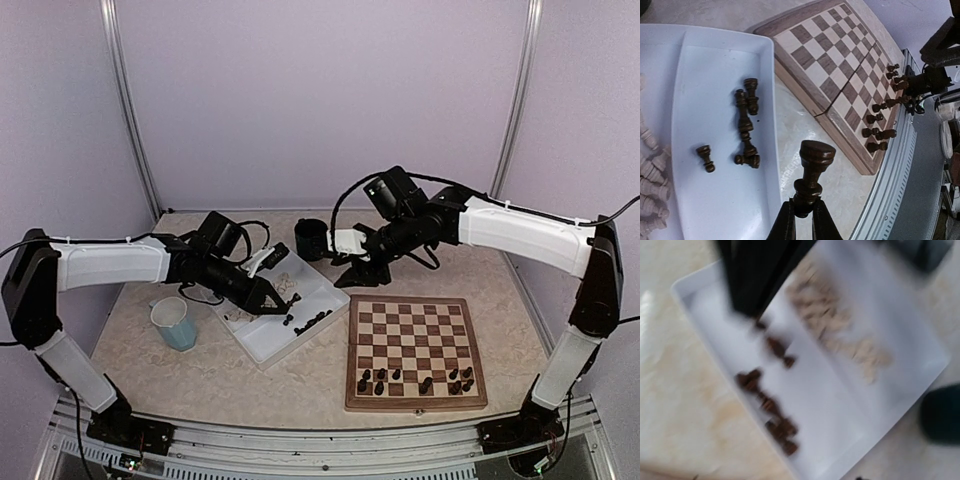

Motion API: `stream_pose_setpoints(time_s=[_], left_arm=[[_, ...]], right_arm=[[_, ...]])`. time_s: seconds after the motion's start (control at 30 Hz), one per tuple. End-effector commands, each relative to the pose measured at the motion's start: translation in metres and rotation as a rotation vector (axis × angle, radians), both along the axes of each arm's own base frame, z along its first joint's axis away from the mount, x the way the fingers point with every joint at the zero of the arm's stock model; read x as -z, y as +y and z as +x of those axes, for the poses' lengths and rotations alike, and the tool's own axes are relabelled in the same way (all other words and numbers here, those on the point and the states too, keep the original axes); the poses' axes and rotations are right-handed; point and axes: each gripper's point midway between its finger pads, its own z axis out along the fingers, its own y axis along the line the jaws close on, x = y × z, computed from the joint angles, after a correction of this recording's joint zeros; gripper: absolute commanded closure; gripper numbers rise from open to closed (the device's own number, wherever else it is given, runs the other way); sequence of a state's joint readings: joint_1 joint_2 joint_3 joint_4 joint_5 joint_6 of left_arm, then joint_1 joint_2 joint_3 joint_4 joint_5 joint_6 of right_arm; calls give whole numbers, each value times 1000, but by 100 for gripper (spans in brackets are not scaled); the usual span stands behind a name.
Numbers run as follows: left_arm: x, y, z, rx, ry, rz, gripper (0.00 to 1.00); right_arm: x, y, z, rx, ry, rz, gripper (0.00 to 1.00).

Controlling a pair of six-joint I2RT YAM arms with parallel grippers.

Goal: Set up the chess pieces on the board
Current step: Pass from the left arm to the right

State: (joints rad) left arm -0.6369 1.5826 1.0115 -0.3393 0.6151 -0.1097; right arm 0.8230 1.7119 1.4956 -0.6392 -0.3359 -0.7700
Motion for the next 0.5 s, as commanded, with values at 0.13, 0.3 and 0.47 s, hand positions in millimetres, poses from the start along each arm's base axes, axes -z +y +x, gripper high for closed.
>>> stream_pose_setpoints(time_s=[0.13, 0.3, 0.47], left_arm=[[-19, -34, -26, 105, 126, -85, 92], [-23, -40, -33, 133, 181, -129, 91], [-14, -43, -38, 152, 243, -123, 90]], right_arm=[[19, 41, -25, -152, -122, -99, 52], [35, 48, -35, -186, -142, -139, 53], [52, 53, -44, -215, -171, -182, 53]])
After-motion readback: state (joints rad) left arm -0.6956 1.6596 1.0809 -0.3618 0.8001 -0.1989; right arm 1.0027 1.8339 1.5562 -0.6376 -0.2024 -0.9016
